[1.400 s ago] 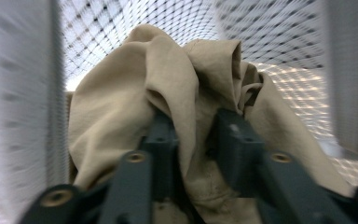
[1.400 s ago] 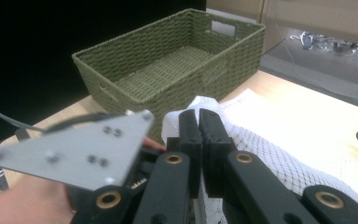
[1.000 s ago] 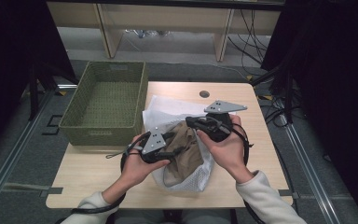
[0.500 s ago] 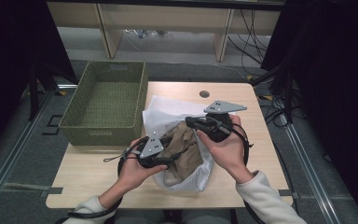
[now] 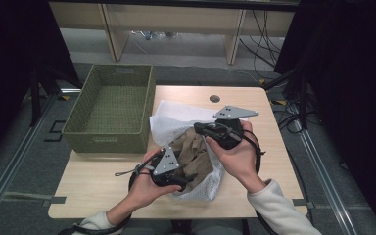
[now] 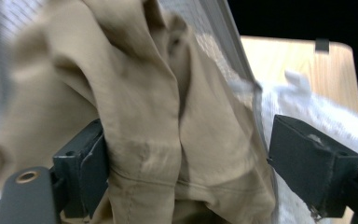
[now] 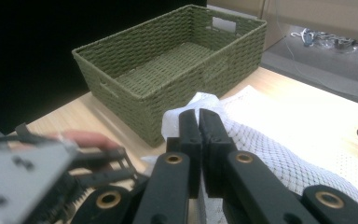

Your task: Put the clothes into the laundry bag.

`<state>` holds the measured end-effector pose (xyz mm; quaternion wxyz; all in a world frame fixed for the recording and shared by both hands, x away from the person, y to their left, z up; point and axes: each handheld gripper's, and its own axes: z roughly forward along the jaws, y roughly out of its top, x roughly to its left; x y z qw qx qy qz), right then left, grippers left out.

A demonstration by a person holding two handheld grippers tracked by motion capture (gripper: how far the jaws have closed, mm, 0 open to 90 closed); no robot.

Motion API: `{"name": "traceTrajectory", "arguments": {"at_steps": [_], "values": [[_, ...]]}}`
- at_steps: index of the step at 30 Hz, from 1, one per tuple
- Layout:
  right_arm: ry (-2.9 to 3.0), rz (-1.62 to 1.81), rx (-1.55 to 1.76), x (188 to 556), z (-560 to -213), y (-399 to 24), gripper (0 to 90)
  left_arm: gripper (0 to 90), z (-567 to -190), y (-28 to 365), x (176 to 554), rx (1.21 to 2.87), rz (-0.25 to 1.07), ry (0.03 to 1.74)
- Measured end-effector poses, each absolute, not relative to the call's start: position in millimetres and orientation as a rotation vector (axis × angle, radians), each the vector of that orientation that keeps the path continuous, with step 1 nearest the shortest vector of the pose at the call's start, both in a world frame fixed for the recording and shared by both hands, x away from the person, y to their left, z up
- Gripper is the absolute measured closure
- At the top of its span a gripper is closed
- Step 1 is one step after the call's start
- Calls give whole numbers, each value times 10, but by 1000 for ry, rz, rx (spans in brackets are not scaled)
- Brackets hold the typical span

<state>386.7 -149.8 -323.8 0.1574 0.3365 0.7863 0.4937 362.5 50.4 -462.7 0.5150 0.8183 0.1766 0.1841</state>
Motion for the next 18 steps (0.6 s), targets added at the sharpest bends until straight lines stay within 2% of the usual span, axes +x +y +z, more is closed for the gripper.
{"name": "traceTrajectory", "arguments": {"at_steps": [4, 7, 18], "values": [[2246, 1419, 955, 3876, -3249, -1491, 897, 174, -4755, 382, 3649, 1998, 439, 435], [2252, 1419, 971, 3867, -3248, -1488, 897, 237, -4804, 322, 3669, 2038, 483, 433], [2257, 1412, 959, 3863, -3246, -1483, 896, 576, -4850, 293, 3693, 2105, 531, 429]]}}
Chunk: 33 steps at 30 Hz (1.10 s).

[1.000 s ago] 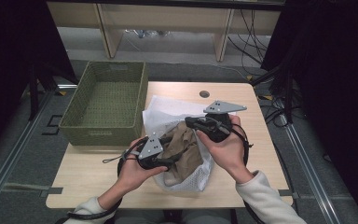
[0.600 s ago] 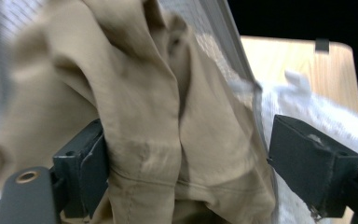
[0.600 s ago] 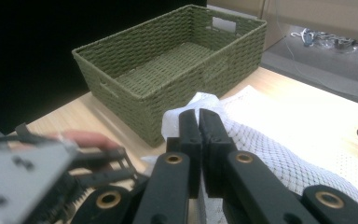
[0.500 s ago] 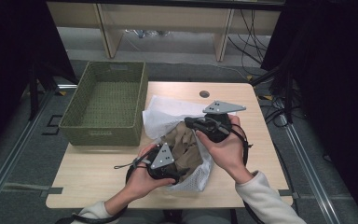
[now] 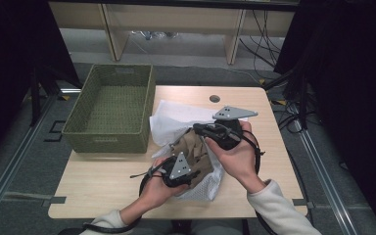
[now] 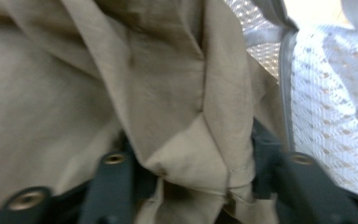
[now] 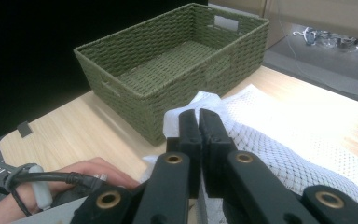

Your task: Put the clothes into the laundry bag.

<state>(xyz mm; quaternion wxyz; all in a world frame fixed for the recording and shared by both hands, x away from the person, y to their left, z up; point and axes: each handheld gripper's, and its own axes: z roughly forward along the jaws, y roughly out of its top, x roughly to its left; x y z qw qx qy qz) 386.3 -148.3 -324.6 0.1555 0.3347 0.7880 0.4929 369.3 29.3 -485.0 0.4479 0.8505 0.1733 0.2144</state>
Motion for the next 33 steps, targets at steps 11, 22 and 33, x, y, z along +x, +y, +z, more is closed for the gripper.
{"name": "traceTrajectory", "arguments": {"at_steps": [11, 22, 33], "values": [[2261, 1426, 948, 3789, -3189, -1456, 897, 829, -4595, 349, 3665, 1999, 509, 430], [2195, 1504, 866, 3677, -3028, -1484, 897, 836, -3955, 431, 3557, 1834, 632, 382], [2158, 1535, 855, 3613, -2941, -1492, 897, 834, -3755, 476, 3553, 1823, 680, 358]]}}
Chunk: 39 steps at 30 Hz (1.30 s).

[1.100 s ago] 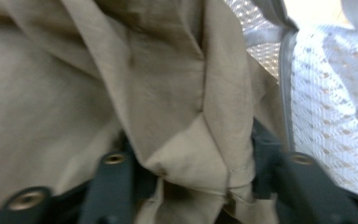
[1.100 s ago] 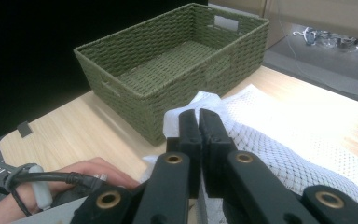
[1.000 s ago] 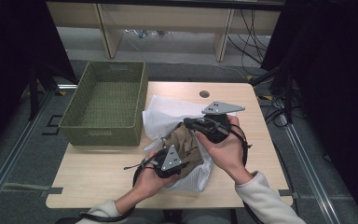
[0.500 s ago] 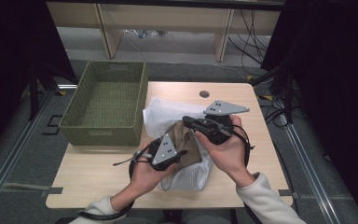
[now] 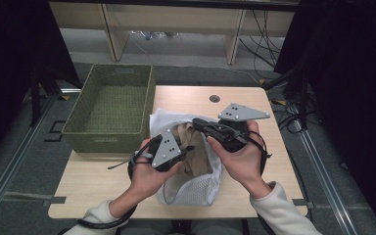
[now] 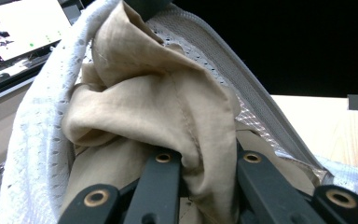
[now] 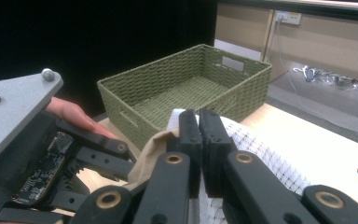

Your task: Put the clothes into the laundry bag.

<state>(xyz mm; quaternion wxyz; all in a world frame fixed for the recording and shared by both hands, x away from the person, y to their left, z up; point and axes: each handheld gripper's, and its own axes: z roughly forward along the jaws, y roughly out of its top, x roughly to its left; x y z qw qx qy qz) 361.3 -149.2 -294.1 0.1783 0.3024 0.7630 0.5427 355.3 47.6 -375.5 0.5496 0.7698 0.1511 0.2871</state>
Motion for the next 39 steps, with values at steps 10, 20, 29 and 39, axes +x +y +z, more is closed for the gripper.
{"name": "traceTrajectory", "arguments": {"at_steps": [10, 20, 29, 39], "values": [[2152, 1526, 852, 3638, -2960, -1496, 897, 833, -3794, 452, 3601, 1825, 664, 369], [2162, 1535, 851, 3640, -2970, -1481, 897, 829, -3976, 346, 3826, 1882, 654, 390], [2162, 1501, 879, 3691, -3005, -1521, 897, 815, -4458, 101, 4118, 1997, 591, 414], [2156, 1484, 911, 3738, -3044, -1549, 897, 732, -4593, 42, 4175, 2014, 561, 407]]}}
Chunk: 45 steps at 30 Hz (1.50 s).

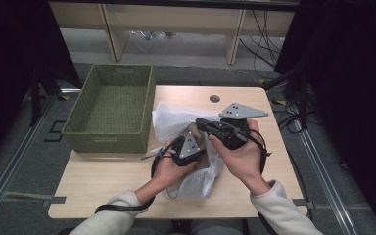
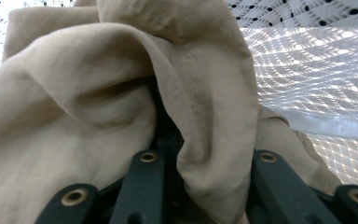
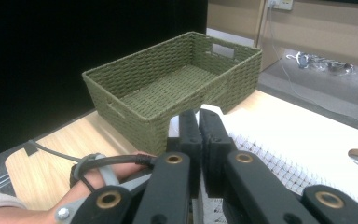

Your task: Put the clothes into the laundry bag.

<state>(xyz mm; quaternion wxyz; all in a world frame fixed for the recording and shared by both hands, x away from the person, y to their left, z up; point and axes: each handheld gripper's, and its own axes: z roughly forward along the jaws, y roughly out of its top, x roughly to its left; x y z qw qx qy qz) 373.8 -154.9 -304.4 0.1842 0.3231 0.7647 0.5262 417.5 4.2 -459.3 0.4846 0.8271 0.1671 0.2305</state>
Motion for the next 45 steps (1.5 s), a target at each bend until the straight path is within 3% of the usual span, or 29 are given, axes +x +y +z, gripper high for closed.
{"name": "traceTrajectory", "arguments": {"at_steps": [14, 22, 27, 35, 45], "values": [[2163, 1484, 891, 3753, -3048, -1555, 897, 631, -4605, 81, 4145, 1994, 540, 421], [2169, 1485, 891, 3752, -3041, -1564, 897, 407, -4620, 76, 4088, 1982, 497, 390], [2171, 1477, 920, 3738, -3033, -1571, 897, 331, -4548, 171, 3974, 1949, 554, 390], [2175, 1485, 898, 3749, -3045, -1555, 897, 323, -4432, 394, 3793, 1917, 587, 372], [2176, 1485, 928, 3735, -3045, -1547, 897, 390, -4450, 599, 3660, 1911, 580, 409]]}}
